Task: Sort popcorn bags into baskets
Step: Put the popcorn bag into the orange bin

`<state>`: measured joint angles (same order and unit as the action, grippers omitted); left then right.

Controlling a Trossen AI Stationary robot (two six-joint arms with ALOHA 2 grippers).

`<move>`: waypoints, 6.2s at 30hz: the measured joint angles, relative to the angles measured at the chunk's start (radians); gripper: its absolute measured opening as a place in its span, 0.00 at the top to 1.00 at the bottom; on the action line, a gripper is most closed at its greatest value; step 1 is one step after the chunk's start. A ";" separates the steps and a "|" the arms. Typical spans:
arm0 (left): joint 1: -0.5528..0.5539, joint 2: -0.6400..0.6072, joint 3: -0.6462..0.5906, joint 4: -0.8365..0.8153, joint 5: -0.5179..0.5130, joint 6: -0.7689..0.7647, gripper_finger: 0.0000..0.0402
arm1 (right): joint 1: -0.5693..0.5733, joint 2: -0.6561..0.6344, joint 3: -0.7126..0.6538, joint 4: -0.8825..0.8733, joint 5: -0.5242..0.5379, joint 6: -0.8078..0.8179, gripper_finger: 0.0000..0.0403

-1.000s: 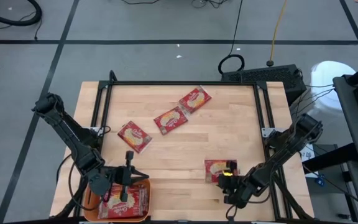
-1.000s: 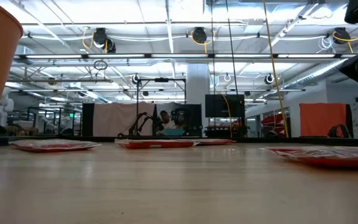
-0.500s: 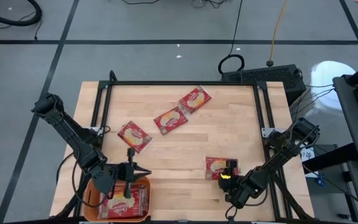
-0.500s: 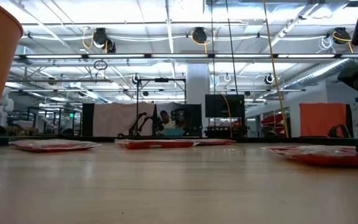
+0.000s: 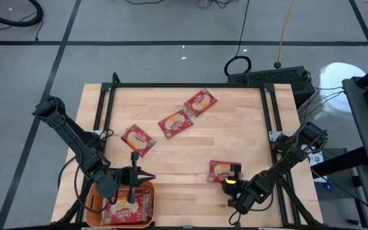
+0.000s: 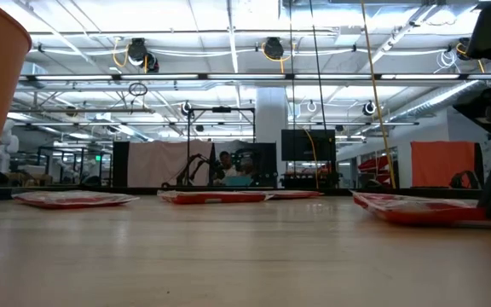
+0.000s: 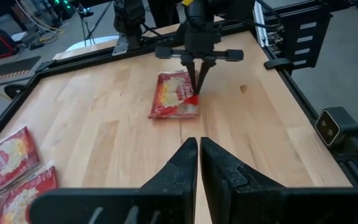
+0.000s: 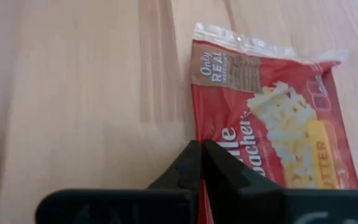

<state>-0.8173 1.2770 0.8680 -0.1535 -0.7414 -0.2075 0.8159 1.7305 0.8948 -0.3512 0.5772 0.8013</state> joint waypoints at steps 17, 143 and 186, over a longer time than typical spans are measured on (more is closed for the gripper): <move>0.042 0.044 -0.001 0.004 -0.001 -0.028 0.93 | -0.127 -0.001 0.000 0.294 0.047 -0.104 1.00; 0.167 0.229 0.000 0.203 0.110 0.157 0.78 | -0.055 0.096 0.053 0.502 -0.008 -0.449 0.95; 0.219 0.228 0.000 0.216 0.190 0.211 0.78 | -0.151 0.094 0.041 0.466 0.207 -0.502 1.00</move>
<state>-0.5985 1.5051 0.8680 0.0628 -0.5517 0.0038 0.6649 1.8240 0.9360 0.1149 0.7845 0.2996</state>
